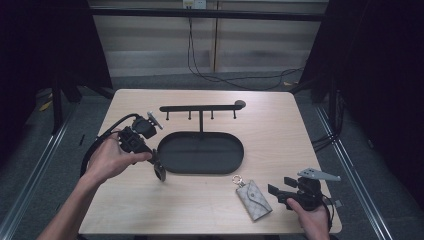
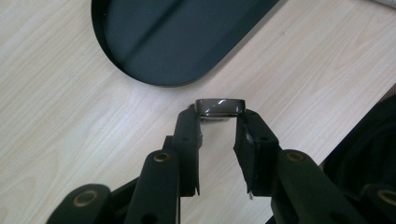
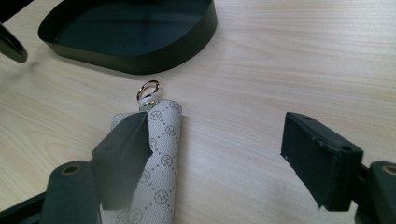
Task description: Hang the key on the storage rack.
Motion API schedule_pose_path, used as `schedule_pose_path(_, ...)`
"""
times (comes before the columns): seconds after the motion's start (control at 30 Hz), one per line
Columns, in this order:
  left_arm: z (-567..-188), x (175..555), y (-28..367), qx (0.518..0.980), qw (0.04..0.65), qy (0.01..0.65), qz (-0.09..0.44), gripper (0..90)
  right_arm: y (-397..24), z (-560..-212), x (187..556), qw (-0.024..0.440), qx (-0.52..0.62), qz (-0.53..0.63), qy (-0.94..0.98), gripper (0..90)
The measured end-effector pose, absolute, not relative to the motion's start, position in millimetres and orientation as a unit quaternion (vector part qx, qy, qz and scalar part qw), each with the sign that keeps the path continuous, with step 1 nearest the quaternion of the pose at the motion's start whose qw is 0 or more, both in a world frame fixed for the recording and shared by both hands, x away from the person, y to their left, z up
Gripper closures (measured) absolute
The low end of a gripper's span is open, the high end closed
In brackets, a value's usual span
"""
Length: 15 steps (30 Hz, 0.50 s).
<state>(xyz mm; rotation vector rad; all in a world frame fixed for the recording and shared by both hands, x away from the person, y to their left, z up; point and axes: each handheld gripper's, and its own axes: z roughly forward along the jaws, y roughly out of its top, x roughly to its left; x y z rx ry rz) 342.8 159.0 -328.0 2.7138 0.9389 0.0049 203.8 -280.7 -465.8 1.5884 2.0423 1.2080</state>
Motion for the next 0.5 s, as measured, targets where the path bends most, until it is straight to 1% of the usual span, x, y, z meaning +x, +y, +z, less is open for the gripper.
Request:
schedule_pose_path(0.2,-321.5,346.3,154.8,0.938,0.126,0.323,0.004,70.8,-280.8,-465.8,203.8,0.141,0.551,0.419,0.707,23.6)
schedule_pose_path(0.5,-310.5,357.5,151.0,0.929,0.128,0.346,0.006,70.8,-280.9,-465.9,203.8,0.141,0.551,0.419,0.708,23.6)
